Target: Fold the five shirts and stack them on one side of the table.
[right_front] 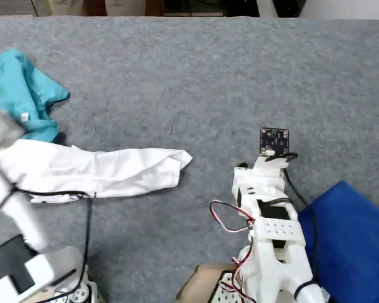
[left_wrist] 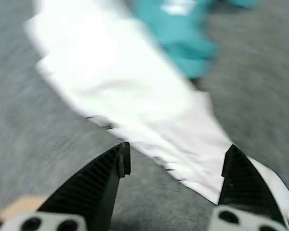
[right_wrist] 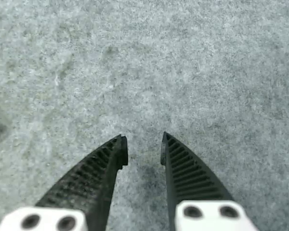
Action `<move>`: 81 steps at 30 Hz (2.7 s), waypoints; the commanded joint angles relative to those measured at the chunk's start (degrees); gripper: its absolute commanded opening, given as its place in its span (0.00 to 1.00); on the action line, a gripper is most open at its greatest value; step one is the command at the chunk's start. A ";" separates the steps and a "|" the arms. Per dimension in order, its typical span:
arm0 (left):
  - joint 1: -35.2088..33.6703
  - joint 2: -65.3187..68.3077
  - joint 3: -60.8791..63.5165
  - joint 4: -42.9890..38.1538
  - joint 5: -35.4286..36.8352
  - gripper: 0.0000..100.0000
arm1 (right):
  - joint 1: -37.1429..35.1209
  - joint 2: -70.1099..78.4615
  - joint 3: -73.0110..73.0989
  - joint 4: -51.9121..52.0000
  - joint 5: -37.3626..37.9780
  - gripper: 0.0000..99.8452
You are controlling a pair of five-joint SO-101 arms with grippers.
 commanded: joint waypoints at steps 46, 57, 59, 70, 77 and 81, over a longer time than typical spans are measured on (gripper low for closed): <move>53.54 12.09 -20.22 0.70 2.11 0.02 | 10.95 -0.22 -52.00 53.27 40.79 0.13; 44.13 12.09 -21.63 0.70 19.25 0.34 | -2.07 0.22 -53.85 60.57 44.13 0.20; 36.48 12.09 -21.27 0.70 18.11 0.33 | -7.78 0.31 -53.67 60.48 43.60 0.25; 16.18 12.70 -3.69 -1.23 8.79 0.31 | -25.89 30.55 -64.57 51.34 29.45 0.27; 23.91 12.62 9.67 -12.13 9.05 0.31 | -29.93 58.59 -90.68 56.97 28.92 0.27; 30.95 12.62 11.52 -16.70 11.78 0.31 | -28.53 72.04 -102.46 60.57 28.92 0.21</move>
